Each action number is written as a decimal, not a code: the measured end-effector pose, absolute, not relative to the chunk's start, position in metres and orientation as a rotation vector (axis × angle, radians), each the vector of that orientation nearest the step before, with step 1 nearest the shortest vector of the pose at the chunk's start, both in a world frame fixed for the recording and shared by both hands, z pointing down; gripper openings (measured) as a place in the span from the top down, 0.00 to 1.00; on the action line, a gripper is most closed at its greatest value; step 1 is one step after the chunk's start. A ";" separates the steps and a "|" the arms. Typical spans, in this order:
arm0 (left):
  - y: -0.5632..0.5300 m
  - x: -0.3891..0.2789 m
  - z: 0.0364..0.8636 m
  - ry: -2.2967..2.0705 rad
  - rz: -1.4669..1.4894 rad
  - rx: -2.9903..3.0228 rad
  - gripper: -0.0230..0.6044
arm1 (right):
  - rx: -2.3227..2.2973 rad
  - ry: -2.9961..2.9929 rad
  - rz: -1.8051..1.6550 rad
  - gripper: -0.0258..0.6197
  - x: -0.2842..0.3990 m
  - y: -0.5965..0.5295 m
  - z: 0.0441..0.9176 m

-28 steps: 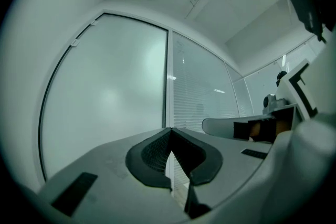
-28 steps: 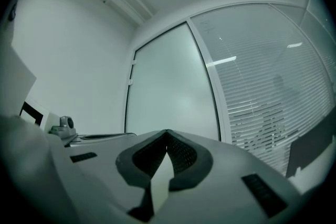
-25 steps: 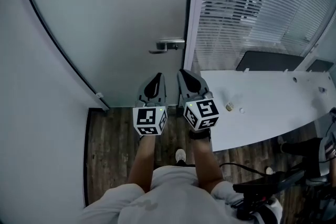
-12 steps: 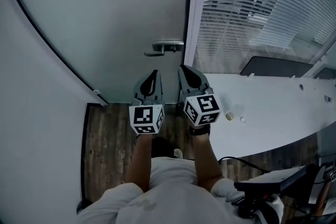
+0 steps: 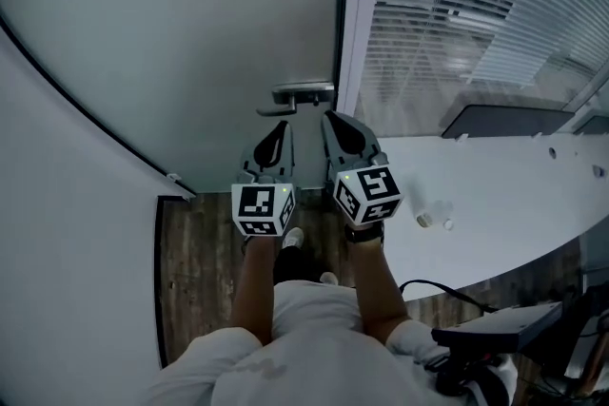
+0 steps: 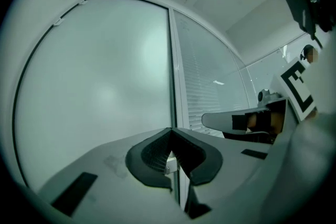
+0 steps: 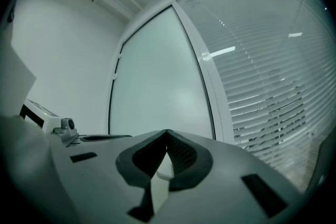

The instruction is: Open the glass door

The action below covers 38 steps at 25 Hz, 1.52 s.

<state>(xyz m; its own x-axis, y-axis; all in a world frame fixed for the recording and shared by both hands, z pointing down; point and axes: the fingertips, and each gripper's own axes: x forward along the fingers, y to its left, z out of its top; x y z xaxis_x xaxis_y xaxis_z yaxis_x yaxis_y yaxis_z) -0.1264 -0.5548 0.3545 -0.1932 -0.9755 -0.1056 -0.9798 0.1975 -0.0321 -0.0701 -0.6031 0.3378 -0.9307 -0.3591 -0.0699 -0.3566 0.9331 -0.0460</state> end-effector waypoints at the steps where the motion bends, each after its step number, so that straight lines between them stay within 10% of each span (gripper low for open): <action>1: -0.561 -0.134 0.355 2.346 0.049 -1.940 0.96 | -0.549 3.019 -0.047 0.96 -0.079 -0.605 0.339; 24: -0.626 -0.220 0.459 2.407 -0.357 -2.121 0.96 | -0.670 3.133 -0.184 0.96 -0.148 -0.680 0.404; 38: -0.650 -0.234 0.545 2.189 -1.066 -2.046 0.77 | -0.719 3.181 -0.235 0.96 -0.157 -0.705 0.445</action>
